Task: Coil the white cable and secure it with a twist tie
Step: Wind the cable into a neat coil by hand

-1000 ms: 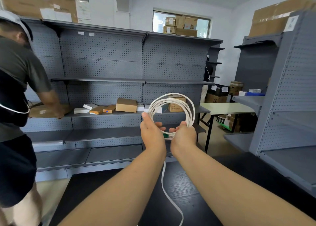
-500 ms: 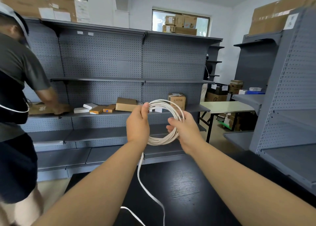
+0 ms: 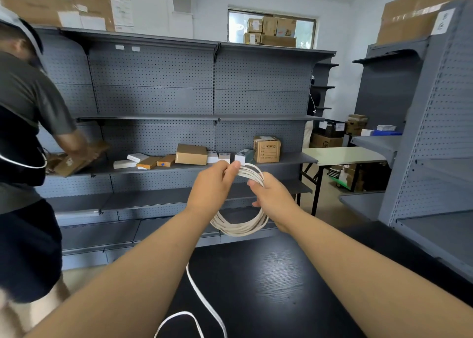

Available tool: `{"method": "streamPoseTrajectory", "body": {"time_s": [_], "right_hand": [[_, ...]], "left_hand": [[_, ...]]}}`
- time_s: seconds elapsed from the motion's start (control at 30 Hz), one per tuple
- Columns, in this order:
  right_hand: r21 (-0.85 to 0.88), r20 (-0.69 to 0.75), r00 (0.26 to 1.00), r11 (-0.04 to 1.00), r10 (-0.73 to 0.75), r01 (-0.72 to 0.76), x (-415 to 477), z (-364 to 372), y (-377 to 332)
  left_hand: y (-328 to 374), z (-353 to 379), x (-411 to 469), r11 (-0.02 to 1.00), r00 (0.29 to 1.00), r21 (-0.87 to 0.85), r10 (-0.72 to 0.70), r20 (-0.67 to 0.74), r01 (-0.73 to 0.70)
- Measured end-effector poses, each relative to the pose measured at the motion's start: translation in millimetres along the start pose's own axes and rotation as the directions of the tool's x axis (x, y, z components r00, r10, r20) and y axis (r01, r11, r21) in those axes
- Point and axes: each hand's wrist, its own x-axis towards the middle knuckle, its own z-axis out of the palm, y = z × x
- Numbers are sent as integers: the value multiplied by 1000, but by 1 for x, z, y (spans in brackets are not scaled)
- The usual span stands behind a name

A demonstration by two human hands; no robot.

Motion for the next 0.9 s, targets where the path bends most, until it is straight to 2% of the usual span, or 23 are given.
{"method": "streamPoseTrajectory", "body": {"time_s": [0.13, 0.27, 0.47, 0.57, 0.8, 0.9], "right_hand": [[141, 2, 996, 986, 87, -86, 4, -2, 9], [232, -25, 986, 960, 165, -154, 11, -18, 14], [236, -110, 975, 958, 192, -162, 25, -41, 21], [307, -130, 970, 939, 204, -156, 32, -44, 25], [456, -208, 953, 884, 221, -106, 49, -48, 33], [563, -241, 932, 821, 270, -92, 53, -50, 35]], "left_hand": [[-6, 8, -1, 947, 981, -255, -187, 45, 193], [-16, 13, -1, 899, 947, -300, -296, 124, 320], [-20, 21, 0, 918, 931, -180, -326, 164, 354], [-10, 31, 3, 911, 935, -230, -306, 181, 342], [5, 67, 13, 859, 910, -322, -415, 17, 398], [17, 85, 17, 787, 885, -455, -466, 2, 416]]}}
